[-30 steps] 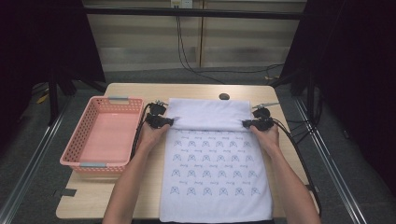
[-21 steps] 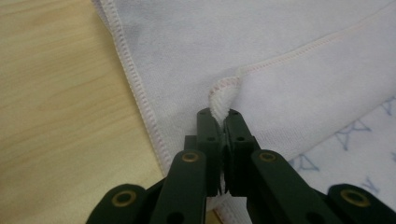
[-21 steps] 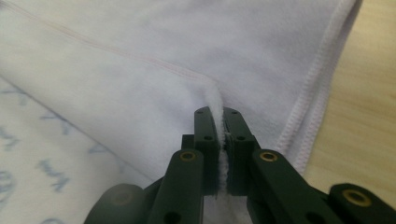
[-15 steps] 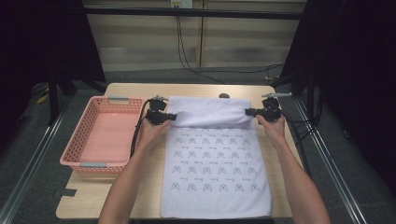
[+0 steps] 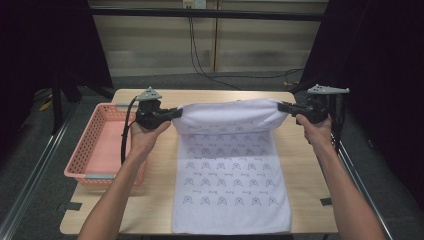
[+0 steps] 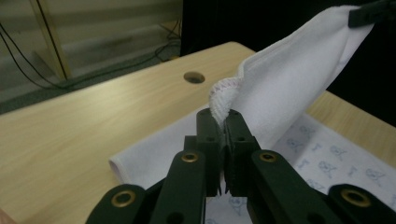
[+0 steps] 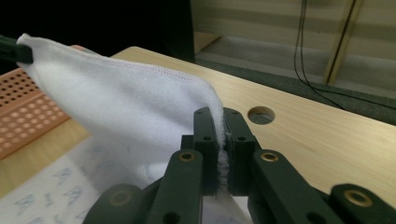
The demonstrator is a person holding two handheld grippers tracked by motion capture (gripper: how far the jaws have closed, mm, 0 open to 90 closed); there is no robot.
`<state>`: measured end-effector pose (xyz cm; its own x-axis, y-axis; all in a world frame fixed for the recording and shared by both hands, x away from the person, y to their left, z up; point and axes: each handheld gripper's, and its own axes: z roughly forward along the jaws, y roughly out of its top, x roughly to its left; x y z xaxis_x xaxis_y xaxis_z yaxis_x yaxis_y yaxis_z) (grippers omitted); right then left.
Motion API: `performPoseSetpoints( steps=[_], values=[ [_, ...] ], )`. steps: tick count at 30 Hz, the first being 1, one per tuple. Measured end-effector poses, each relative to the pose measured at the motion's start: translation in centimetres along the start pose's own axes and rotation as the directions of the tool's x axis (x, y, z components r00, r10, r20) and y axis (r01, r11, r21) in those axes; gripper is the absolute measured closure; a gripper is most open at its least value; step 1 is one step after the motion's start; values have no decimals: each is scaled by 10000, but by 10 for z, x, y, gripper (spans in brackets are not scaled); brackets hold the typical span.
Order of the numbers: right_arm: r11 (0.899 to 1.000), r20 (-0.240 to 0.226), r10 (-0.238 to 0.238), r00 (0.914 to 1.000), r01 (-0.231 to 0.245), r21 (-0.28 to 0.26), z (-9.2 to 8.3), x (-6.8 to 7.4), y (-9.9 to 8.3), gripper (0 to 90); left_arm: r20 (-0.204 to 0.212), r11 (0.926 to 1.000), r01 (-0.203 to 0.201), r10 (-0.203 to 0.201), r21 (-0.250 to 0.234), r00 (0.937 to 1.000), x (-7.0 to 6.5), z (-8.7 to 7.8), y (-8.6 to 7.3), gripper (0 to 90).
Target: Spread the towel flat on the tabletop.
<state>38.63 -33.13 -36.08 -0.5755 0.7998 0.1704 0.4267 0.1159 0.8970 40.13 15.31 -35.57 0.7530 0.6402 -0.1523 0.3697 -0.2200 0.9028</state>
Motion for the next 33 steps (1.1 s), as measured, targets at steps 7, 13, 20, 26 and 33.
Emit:
performPoseSetpoints(
  steps=[7,13,20,26,33],
  values=[
    [9973,-769,-616,9951,582,-454,-40,32,7,858,176,9981,-271,281,-548,9995,-15,-35,13,870],
    [9946,-1161,-974,9884,926,-468,-63,54,-5,856,836,9989,-288,317,-358,9960,-42,-61,-13,870],
    [9969,-1919,-356,9808,483,621,-67,66,-85,848,1345,9980,506,-551,367,9894,-56,-53,-94,867],
    [9839,-2111,143,9774,239,1773,-71,74,-141,828,1782,9904,377,-614,1332,9821,-77,-43,-141,855],
    [9505,-2601,277,9652,551,3059,-79,91,-171,778,2154,9636,524,-1113,2623,9702,-85,-47,-170,844]
  ],
)
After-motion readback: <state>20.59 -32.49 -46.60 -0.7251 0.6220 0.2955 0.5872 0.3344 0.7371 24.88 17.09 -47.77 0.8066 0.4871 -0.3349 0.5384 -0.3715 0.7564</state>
